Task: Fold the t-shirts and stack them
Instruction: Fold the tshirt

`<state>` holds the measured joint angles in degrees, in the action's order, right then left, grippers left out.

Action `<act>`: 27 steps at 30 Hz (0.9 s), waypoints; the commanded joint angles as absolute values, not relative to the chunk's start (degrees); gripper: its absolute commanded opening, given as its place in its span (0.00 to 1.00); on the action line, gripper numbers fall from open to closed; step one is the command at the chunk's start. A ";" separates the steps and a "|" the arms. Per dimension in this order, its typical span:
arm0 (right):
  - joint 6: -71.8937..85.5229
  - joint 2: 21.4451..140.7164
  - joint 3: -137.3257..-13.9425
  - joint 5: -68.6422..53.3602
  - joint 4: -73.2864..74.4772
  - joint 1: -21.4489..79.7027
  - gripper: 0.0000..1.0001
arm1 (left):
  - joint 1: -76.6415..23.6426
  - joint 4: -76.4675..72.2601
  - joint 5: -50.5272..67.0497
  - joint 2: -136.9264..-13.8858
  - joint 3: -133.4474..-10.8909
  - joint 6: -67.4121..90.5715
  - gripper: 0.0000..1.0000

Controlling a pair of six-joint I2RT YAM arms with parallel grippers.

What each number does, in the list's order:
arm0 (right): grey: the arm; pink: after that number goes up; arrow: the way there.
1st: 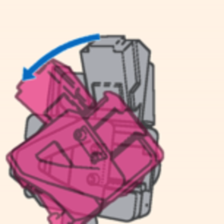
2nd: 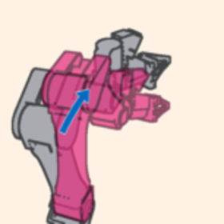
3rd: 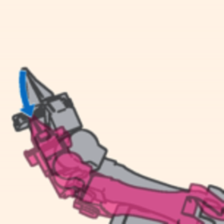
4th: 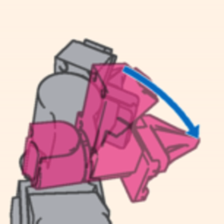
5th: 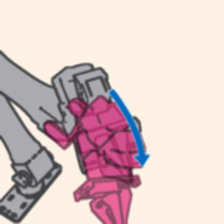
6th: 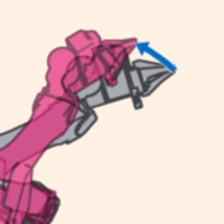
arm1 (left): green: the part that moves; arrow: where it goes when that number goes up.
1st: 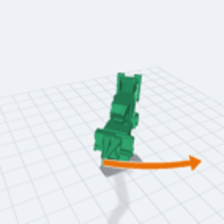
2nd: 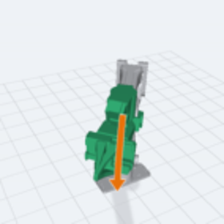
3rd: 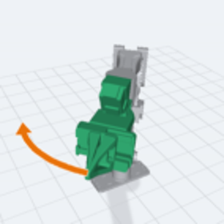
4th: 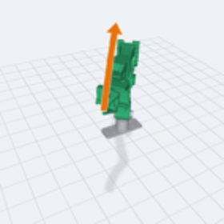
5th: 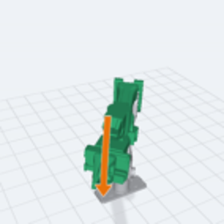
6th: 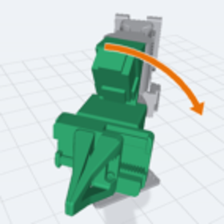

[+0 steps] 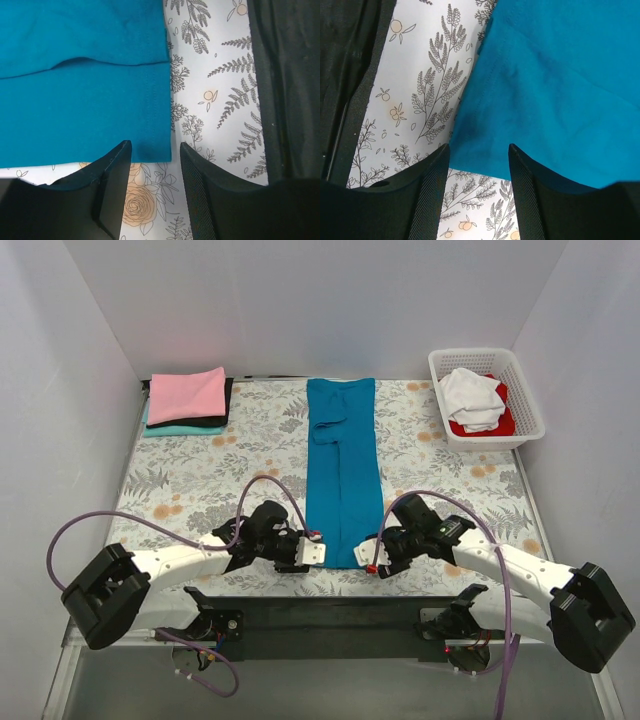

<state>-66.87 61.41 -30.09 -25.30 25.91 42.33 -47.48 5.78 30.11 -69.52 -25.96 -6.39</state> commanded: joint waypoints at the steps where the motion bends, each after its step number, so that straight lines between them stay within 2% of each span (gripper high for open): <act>1: -70.31 61.79 -29.45 -24.96 24.96 44.29 0.56 | -47.81 1.32 29.09 -71.01 -25.84 -7.56 0.42; 9: -70.67 66.53 -26.37 -22.07 23.12 45.26 0.50 | -47.81 0.62 29.62 -74.44 -25.05 -9.40 0.41; 12: -69.70 67.94 -25.93 -20.83 21.36 45.26 0.45 | -47.90 0.62 29.97 -75.93 -24.78 -10.54 0.39; 14: -68.47 68.38 -25.75 -21.00 21.09 45.26 0.37 | -47.90 0.62 30.49 -76.72 -25.13 -10.63 0.38; 15: -68.21 68.64 -25.84 -21.09 21.09 45.35 0.33 | -47.90 0.62 30.67 -77.34 -25.31 -10.72 0.35; 16: -67.86 68.82 -25.93 -20.75 21.01 45.53 0.21 | -47.99 0.53 30.85 -78.13 -25.49 -10.90 0.31; 18: -67.24 69.43 -26.10 -20.39 21.01 45.70 0.13 | -48.16 0.70 31.11 -78.92 -25.93 -11.34 0.26; 19: -66.89 69.61 -26.19 -20.30 20.92 45.96 0.05 | -48.16 0.70 31.37 -79.10 -26.19 -11.51 0.23; 20: -66.01 69.96 -26.19 -19.78 20.66 46.14 0.01 | -48.16 0.70 31.64 -79.71 -26.71 -11.60 0.18; 27: -61.71 67.16 -29.00 -16.96 22.22 50.71 0.01 | -49.82 3.33 33.22 -76.66 -29.00 -9.14 0.00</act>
<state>-64.93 67.81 -28.10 -19.16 17.41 48.88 -48.12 -0.49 31.94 -79.00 -27.70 -9.21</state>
